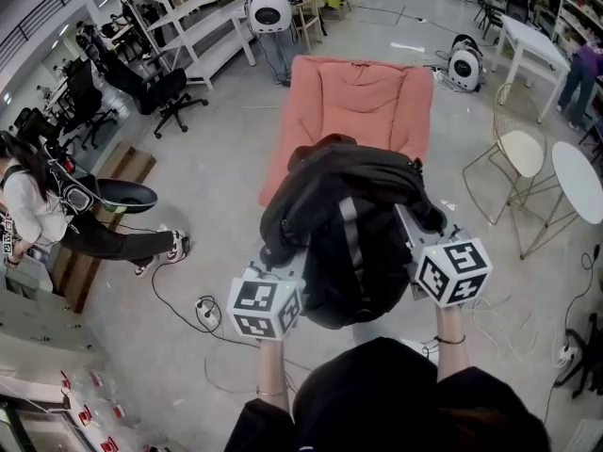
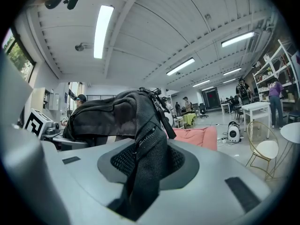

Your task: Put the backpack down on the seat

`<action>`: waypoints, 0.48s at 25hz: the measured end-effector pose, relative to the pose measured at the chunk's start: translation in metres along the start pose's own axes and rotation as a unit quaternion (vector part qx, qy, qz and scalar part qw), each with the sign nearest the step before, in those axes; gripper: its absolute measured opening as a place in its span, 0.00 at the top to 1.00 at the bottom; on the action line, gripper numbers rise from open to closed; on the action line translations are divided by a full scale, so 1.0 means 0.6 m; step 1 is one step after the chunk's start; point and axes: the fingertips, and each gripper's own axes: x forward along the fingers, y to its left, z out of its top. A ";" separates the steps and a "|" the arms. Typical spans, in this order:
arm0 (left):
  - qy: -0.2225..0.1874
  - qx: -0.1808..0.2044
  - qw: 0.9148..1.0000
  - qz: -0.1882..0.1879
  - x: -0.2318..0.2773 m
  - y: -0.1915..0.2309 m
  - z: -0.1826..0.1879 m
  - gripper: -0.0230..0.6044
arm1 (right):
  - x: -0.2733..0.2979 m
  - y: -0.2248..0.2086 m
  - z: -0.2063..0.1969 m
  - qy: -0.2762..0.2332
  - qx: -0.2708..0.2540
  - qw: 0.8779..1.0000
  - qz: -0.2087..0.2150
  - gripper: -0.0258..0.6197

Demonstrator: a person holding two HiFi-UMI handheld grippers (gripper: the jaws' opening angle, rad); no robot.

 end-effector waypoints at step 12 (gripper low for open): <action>0.023 -0.019 1.000 -0.002 0.195 0.105 0.001 0.76 | 0.199 -0.102 -0.016 0.029 0.020 0.999 -0.004 0.78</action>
